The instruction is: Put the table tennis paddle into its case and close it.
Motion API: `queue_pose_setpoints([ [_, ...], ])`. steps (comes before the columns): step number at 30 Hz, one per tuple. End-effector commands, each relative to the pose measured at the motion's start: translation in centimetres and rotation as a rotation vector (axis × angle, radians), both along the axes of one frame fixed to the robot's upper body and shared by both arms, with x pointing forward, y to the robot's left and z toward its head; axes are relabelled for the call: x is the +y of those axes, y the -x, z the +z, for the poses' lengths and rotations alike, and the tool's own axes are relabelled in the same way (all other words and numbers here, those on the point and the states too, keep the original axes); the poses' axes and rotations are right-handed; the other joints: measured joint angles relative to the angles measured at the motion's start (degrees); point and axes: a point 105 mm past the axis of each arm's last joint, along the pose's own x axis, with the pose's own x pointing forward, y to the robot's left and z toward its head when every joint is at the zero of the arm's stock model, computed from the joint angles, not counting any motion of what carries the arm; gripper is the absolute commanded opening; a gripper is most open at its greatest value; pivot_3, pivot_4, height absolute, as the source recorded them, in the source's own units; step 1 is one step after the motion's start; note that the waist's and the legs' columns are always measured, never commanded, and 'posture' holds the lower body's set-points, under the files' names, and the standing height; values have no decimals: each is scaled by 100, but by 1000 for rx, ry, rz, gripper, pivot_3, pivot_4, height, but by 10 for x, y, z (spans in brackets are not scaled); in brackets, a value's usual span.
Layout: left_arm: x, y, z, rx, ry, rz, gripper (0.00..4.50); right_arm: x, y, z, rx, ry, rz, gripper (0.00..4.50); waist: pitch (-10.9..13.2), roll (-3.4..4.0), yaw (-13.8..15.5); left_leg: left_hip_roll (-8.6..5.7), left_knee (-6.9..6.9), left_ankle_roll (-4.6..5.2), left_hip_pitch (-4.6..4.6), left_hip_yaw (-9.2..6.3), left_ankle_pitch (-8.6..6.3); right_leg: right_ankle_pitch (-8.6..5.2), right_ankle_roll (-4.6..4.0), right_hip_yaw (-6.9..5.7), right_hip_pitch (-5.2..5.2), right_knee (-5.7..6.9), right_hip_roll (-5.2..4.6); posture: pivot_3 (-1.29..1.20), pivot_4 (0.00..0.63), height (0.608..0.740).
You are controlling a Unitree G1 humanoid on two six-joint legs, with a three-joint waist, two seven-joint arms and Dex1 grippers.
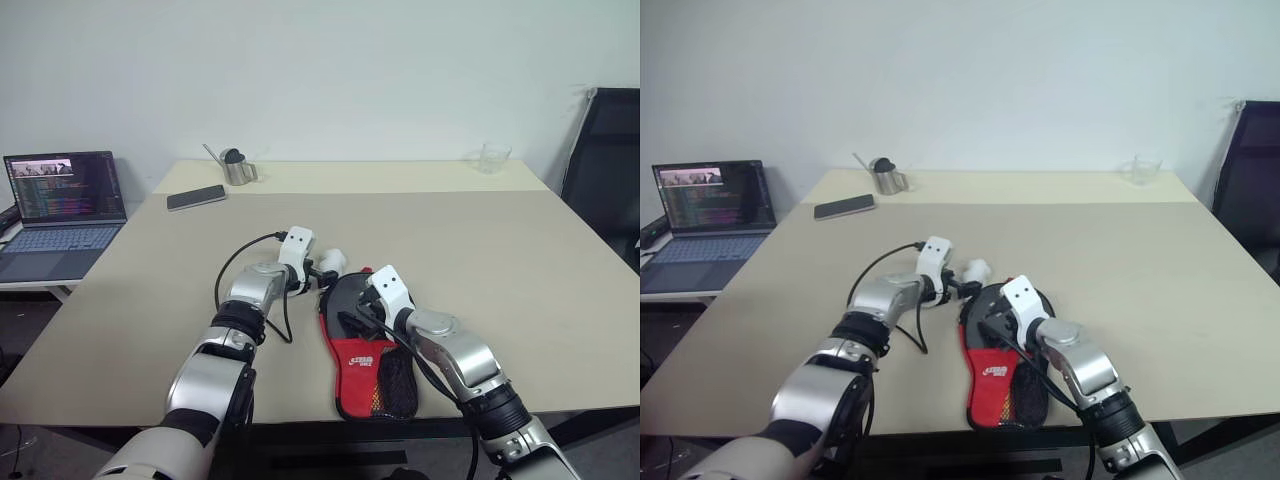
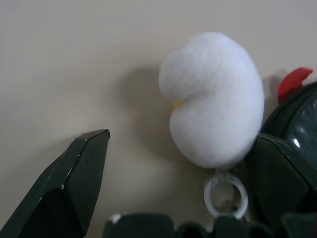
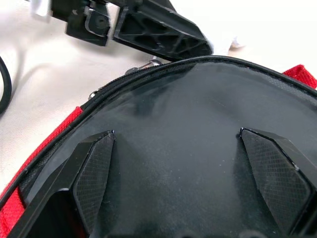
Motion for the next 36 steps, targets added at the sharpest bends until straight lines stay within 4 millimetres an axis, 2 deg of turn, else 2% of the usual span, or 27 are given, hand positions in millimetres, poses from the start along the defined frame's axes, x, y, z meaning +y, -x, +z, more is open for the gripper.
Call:
queue_pose_setpoints([
  [1,-3,-6,14,-53,10,12,3582,-4,10,-29,121,32,-7,4500,0,0,-1,0,-1,0,0,0,0,0,0,0,0,0,-1,0,150,740],
  [6,-7,-5,12,-55,2,0,1695,-4,13,-29,128,28,-6,4500,0,0,-2,1,-1,-2,-1,0,-1,0,1,-1,-1,-2,-1,0,150,740],
  [11,-10,-8,17,-97,-39,-15,157,-4,13,-30,135,29,-3,4500,0,0,-2,1,-1,-2,0,-3,-1,-1,2,-2,0,-2,-1,0,150,740],
  [14,-6,-13,21,-158,-131,-13,62,-3,15,-31,140,29,7,4500,0,0,-1,1,-1,-2,0,-3,-1,-1,2,-3,0,-3,-1,0,150,740],
  [18,-1,-21,27,-329,-425,-47,61,0,20,-30,157,12,37,4500,0,0,-2,1,-2,-2,0,-3,-1,-2,3,-3,0,-4,-1,0,150,740],
  [21,-5,-25,34,-431,-556,-80,61,2,22,-30,160,12,58,4500,0,0,-5,3,-4,-4,0,-2,-2,-10,18,-3,-1,-5,-1,0,150,740],
  [27,-16,-29,42,-553,-738,-136,60,4,28,-31,179,22,83,4500,1,-1,-5,4,-6,-4,-6,-4,-3,-15,26,-10,-3,-10,-1,0,150,740],
  [36,-33,-29,42,-606,-859,-180,60,5,51,-35,297,18,177,4500,1,-2,-5,3,-7,-2,-12,-4,-4,-20,34,-20,-4,-15,1,0,150,740],
])
